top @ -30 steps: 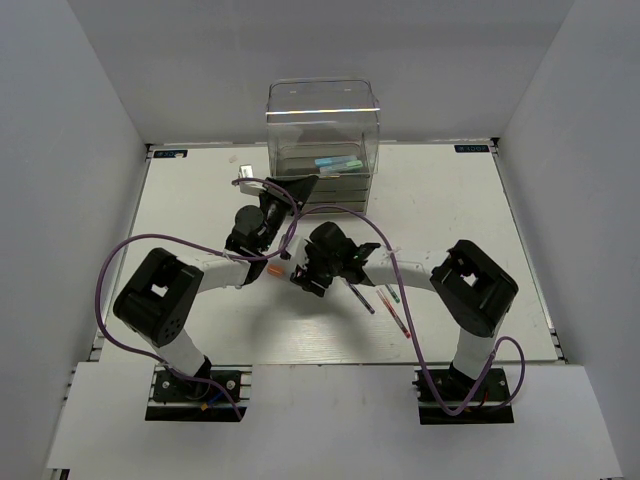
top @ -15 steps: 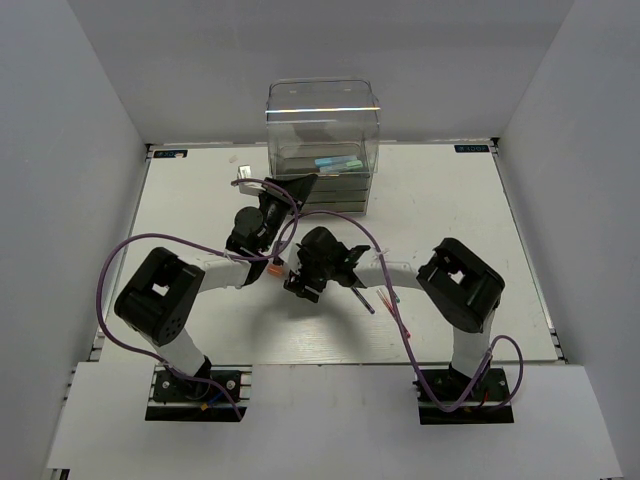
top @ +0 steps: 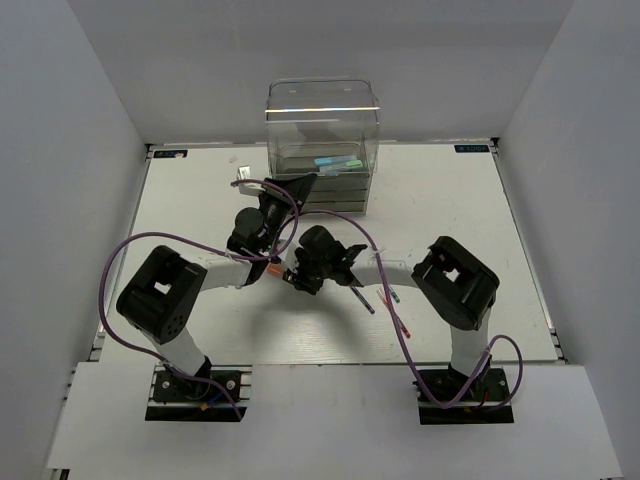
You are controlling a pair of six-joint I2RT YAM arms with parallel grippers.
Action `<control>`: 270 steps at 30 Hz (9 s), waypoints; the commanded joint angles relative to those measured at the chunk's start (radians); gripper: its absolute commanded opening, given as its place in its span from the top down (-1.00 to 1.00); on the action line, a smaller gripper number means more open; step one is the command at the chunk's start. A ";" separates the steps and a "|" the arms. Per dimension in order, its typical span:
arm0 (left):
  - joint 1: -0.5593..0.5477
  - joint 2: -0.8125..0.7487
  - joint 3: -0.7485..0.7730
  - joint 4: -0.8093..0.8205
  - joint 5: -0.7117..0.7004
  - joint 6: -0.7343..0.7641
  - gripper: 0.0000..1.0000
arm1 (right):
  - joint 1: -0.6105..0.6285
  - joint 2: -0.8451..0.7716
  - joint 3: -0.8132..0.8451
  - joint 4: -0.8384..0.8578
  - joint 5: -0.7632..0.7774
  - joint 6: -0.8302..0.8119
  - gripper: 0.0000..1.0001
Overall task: Sort the stationery into containers
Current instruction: Pick up the pen from the center of the board, then place the pen in the storage box, then close the storage box at the center of the board, then open the drawer in the storage box, then pick up the pen from the center of the board.
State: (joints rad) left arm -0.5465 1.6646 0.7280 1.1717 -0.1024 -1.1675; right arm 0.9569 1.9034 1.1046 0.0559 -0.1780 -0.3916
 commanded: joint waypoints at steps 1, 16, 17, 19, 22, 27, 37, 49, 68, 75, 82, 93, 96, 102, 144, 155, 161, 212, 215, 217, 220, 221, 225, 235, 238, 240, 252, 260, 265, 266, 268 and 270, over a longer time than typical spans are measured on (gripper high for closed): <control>0.007 -0.006 0.007 0.071 -0.034 0.006 0.95 | 0.003 0.014 0.031 0.009 -0.021 0.005 0.18; 0.007 -0.016 0.007 0.071 -0.034 0.006 0.92 | -0.023 -0.226 -0.163 0.114 0.248 -0.222 0.84; 0.007 -0.016 0.007 0.071 -0.034 0.006 0.92 | -0.026 -0.239 -0.173 0.123 0.282 -0.237 0.86; 0.007 -0.016 0.007 0.071 -0.034 0.006 0.92 | -0.041 -0.273 -0.225 0.166 0.310 -0.271 0.89; 0.007 -0.016 0.007 0.071 -0.034 0.006 0.90 | -0.072 -0.325 -0.285 0.237 0.367 -0.335 0.89; 0.007 -0.016 0.007 0.080 -0.034 -0.003 0.82 | -0.129 -0.383 -0.362 0.382 0.436 -0.482 0.92; 0.007 -0.016 0.007 0.089 -0.034 -0.003 0.71 | -0.245 -0.406 -0.423 0.676 0.428 -0.697 0.92; 0.007 -0.016 -0.002 0.100 -0.034 -0.003 0.46 | -0.317 -0.343 -0.353 0.779 0.347 -0.825 0.95; 0.007 -0.016 -0.012 0.109 -0.034 -0.003 0.24 | -0.366 -0.201 -0.229 0.892 0.298 -0.978 0.97; 0.007 -0.025 -0.012 0.109 -0.034 -0.003 0.24 | -0.377 -0.149 -0.204 0.903 0.275 -1.050 1.00; 0.007 -0.025 -0.012 0.118 -0.034 -0.003 0.24 | -0.385 -0.100 -0.186 0.927 0.275 -1.135 1.00; 0.007 -0.025 -0.012 0.118 -0.034 -0.012 0.22 | -0.392 -0.105 -0.215 0.888 0.229 -1.310 1.00; 0.007 -0.025 -0.012 0.118 -0.034 -0.012 0.22 | -0.395 -0.122 -0.213 0.839 0.213 -1.346 1.00; 0.016 -0.016 -0.012 0.118 -0.034 -0.012 0.16 | -0.400 -0.188 -0.189 0.670 0.152 -1.385 0.81; 0.007 0.014 -0.012 0.068 -0.059 -0.012 0.09 | -0.434 -0.575 -0.223 -0.053 -0.339 -0.908 0.06; -0.003 -0.039 0.033 -0.323 -0.144 -0.023 -0.04 | -0.451 -0.598 -0.204 -0.122 -0.298 -0.454 0.19; -0.003 -0.081 0.024 -0.455 -0.163 -0.023 -0.16 | -0.465 -0.580 -0.197 -0.103 -0.204 -0.310 0.13; 0.007 0.408 0.157 -0.020 -0.201 -0.162 0.19 | -0.596 -0.549 -0.308 -0.177 -0.248 0.054 0.64; 0.007 0.428 0.157 0.000 -0.210 -0.172 0.24 | -0.596 -0.546 -0.308 -0.171 -0.253 0.053 0.64; 0.007 0.428 0.157 0.014 -0.221 -0.172 0.33 | -0.596 -0.549 -0.310 -0.175 -0.255 0.051 0.61; 0.007 0.437 0.148 0.014 -0.230 -0.172 0.44 | -0.596 -0.544 -0.310 -0.174 -0.255 0.046 0.61; 0.007 0.437 0.148 0.014 -0.230 -0.172 0.44 | -0.596 -0.546 -0.313 -0.174 -0.255 0.042 0.61; 0.007 0.446 0.148 0.048 -0.230 -0.181 0.66 | -0.596 -0.547 -0.325 -0.169 -0.252 0.043 0.61; -0.003 0.425 0.038 0.131 -0.221 -0.190 1.00 | -0.596 -0.512 -0.336 -0.157 -0.200 0.085 0.15; -0.003 0.406 0.005 0.158 -0.198 -0.190 1.00 | -0.593 -0.485 -0.324 -0.154 -0.164 0.108 0.12; -0.003 0.397 -0.025 0.169 -0.189 -0.190 1.00 | -0.589 -0.462 -0.321 -0.156 -0.149 0.115 0.09; -0.021 0.346 -0.075 0.145 -0.116 -0.190 1.00 | -0.557 -0.357 -0.273 -0.186 -0.083 0.137 0.09; -0.021 0.301 -0.122 0.112 -0.069 -0.163 1.00 | -0.511 -0.333 -0.292 -0.212 -0.051 0.115 0.09; -0.021 0.270 -0.160 0.088 -0.040 -0.153 1.00 | -0.491 -0.328 -0.322 -0.211 -0.018 0.106 0.19; -0.021 0.270 -0.171 0.088 -0.040 -0.153 1.00 | -0.491 -0.328 -0.327 -0.211 -0.017 0.105 0.24; -0.021 0.270 -0.180 0.088 -0.031 -0.153 1.00 | -0.486 -0.331 -0.333 -0.211 -0.012 0.094 0.50; -0.021 0.261 -0.190 0.088 -0.031 -0.153 0.99 | -0.484 -0.343 -0.335 -0.217 -0.015 0.089 0.77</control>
State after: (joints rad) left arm -0.5598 1.9591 0.5701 1.3254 -0.1787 -1.3613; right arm 0.4656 1.5661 0.7834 -0.1551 -0.2066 -0.2916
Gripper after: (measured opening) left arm 0.176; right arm 0.159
